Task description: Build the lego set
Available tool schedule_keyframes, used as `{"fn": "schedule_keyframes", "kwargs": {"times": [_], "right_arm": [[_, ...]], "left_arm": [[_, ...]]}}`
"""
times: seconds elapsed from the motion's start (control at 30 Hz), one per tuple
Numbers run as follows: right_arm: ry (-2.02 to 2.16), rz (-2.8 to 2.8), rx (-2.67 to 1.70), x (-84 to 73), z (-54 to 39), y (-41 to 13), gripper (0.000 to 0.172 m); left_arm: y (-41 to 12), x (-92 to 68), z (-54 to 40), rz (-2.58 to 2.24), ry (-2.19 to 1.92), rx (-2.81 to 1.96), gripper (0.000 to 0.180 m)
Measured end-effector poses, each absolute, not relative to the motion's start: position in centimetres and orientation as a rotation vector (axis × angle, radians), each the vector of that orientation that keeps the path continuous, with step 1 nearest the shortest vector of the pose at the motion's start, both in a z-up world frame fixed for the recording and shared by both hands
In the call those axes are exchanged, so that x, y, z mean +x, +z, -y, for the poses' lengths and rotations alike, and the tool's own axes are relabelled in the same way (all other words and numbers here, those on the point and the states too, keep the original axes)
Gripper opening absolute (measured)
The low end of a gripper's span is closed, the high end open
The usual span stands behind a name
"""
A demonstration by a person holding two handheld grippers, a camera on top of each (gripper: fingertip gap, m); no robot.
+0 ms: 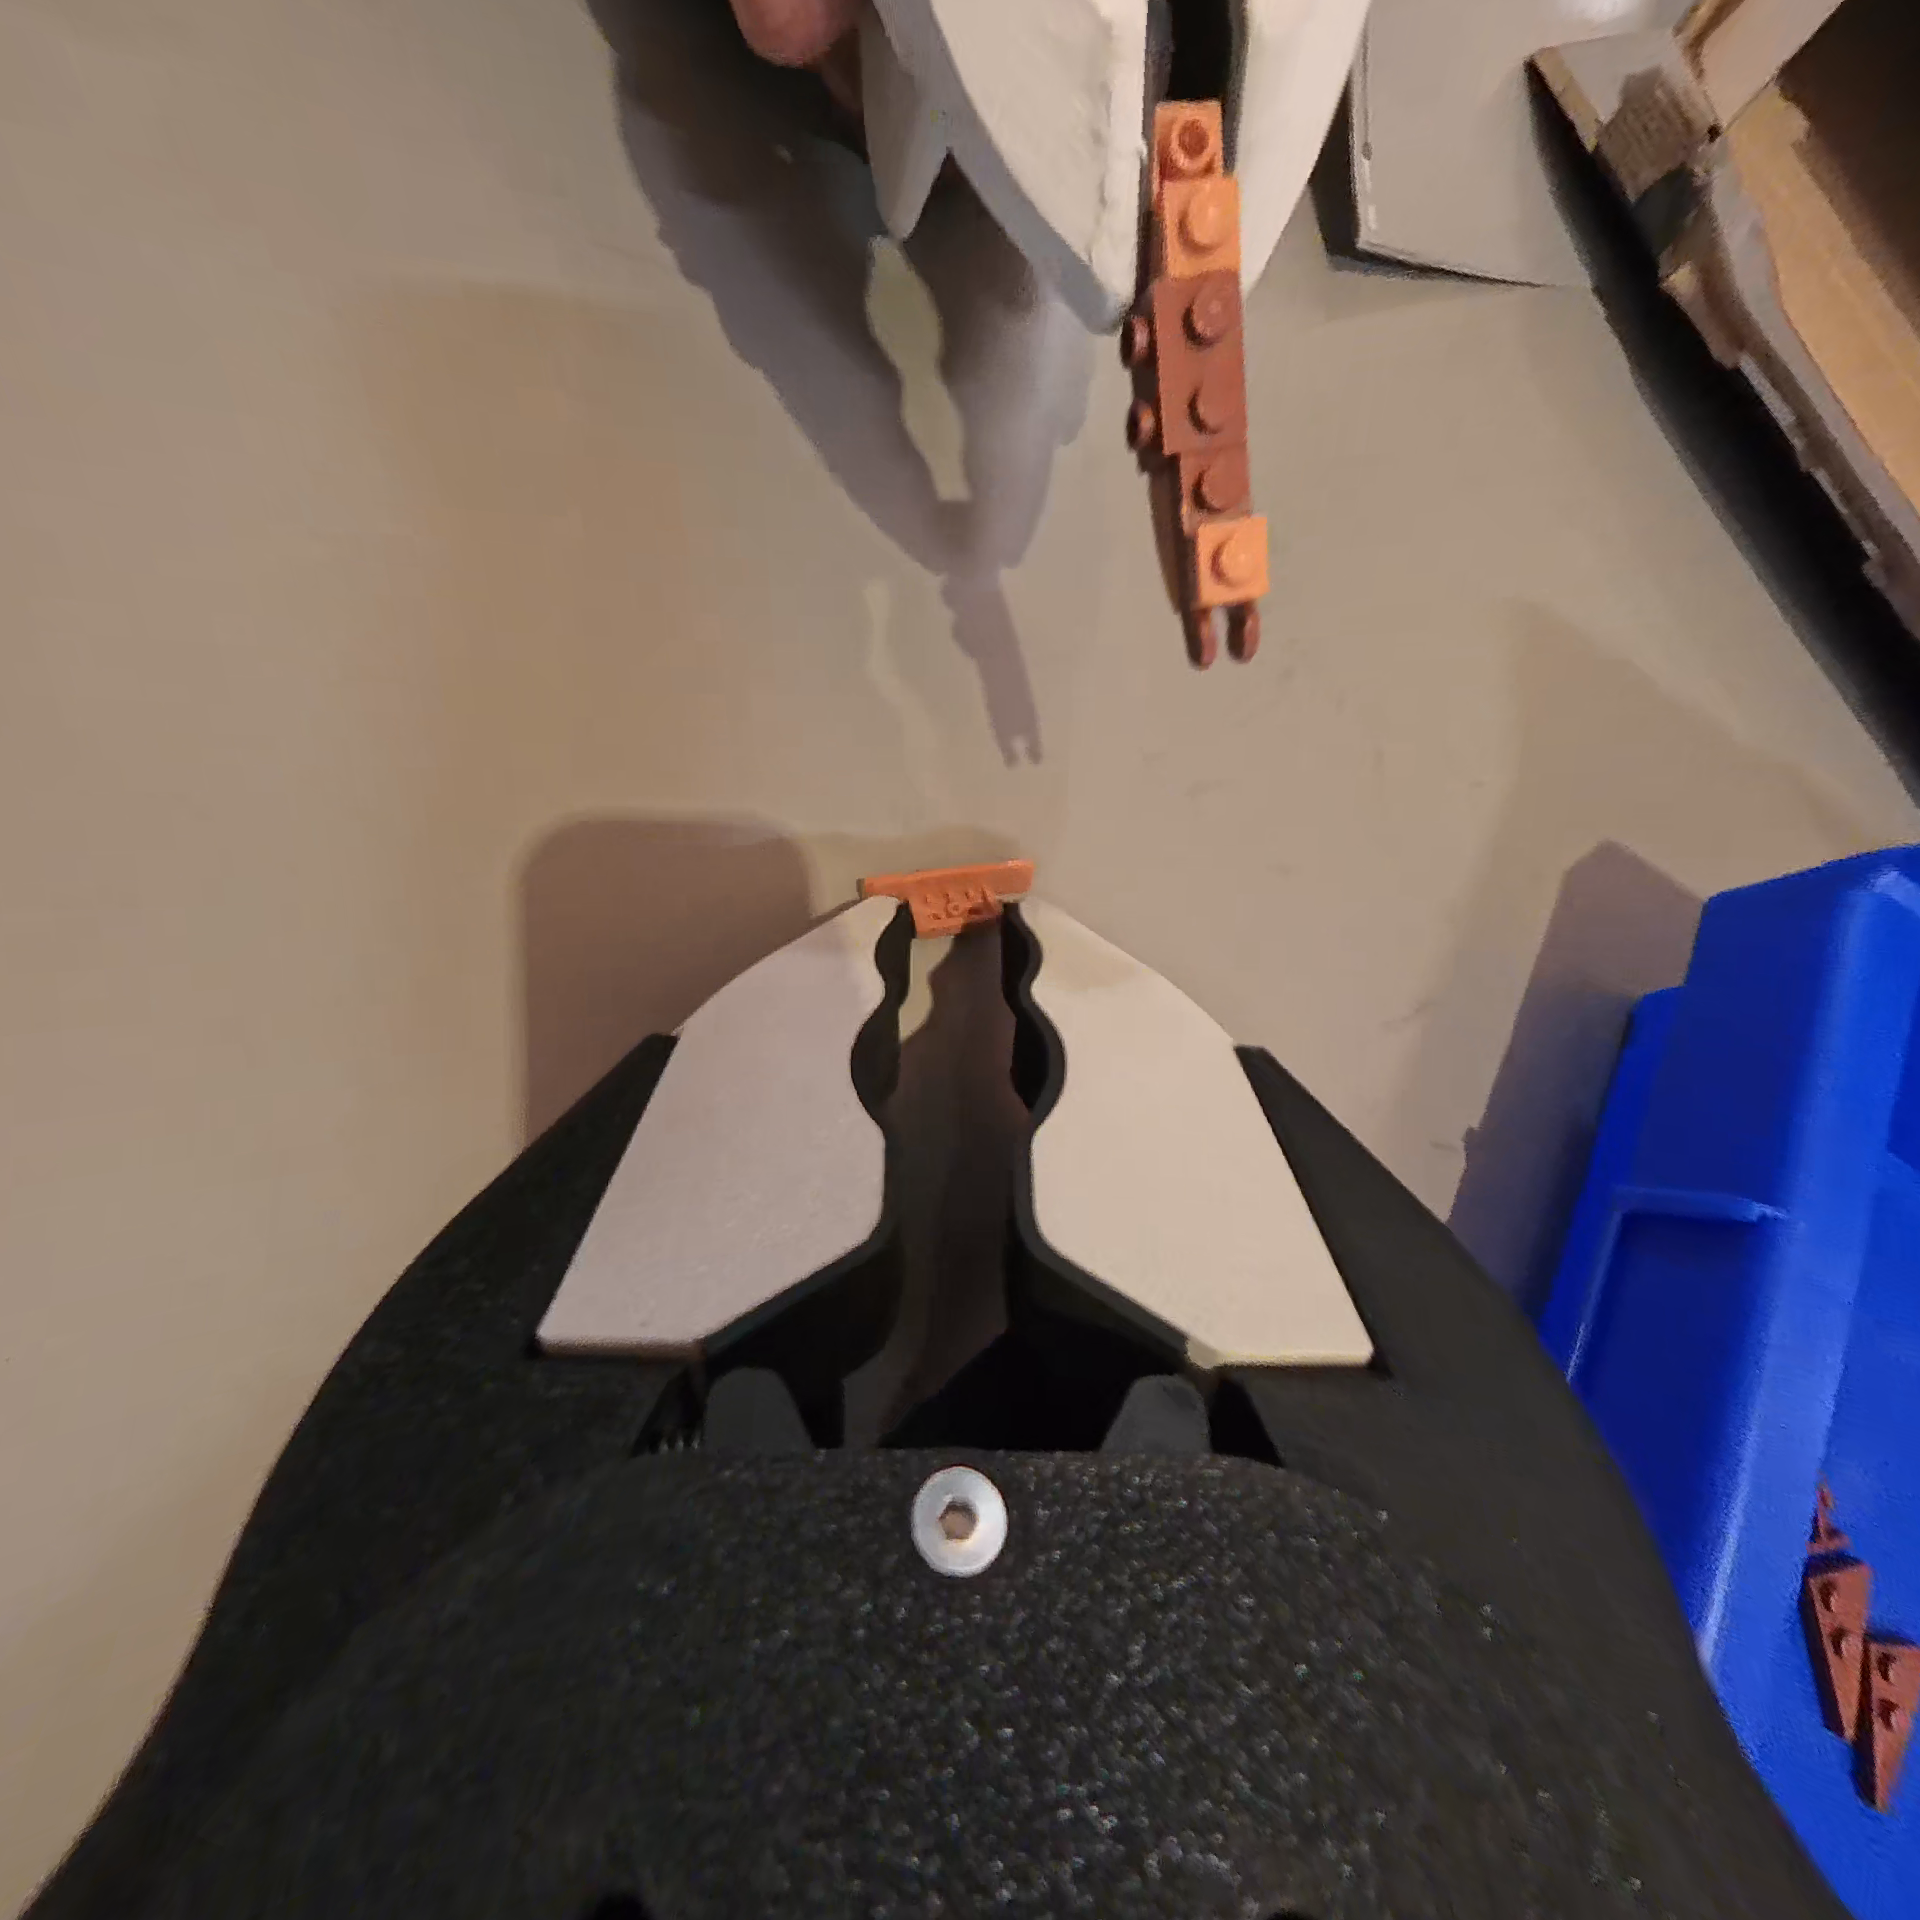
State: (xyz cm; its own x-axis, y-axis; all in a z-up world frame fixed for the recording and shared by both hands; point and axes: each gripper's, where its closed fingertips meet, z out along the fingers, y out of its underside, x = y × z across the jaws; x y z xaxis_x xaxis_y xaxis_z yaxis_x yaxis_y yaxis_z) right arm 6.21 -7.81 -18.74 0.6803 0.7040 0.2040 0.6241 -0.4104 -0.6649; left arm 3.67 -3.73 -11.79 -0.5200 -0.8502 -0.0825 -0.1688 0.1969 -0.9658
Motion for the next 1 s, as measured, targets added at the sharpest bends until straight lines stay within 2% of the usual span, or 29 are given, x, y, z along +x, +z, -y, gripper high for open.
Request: {"fn": "schedule_keyframes", "kwargs": {"times": [0.13,0.47,0.7,0.83,1.0], "right_arm": [[0.023,1.076,-2.136,6.3,7.7,-18.7,0.016],[-0.616,1.479,-1.948,6.9,7.2,-16.7,0.016],[-0.989,1.797,-1.885,6.6,7.9,-17.6,0.016],[-0.997,1.91,-1.897,5.7,8.5,-18.1,0.02],[-0.59,1.728,-1.966,3.7,8.6,-17.3,0.03]], "left_arm": [[-12.7,3.2,4.2,-1.93,-1.338,-0.952,0.008],[-14.8,1.8,6.5,-2.174,-1.338,-0.942,0.008],[-15.8,1.4,6.3,-2.241,-1.31,-1.036,0.008],[-15.9,1.1,5.9,-2.248,-1.297,-1.051,0.008],[-16.0,1.0,5.8,-2.254,-1.291,-1.048,0.008]]}}
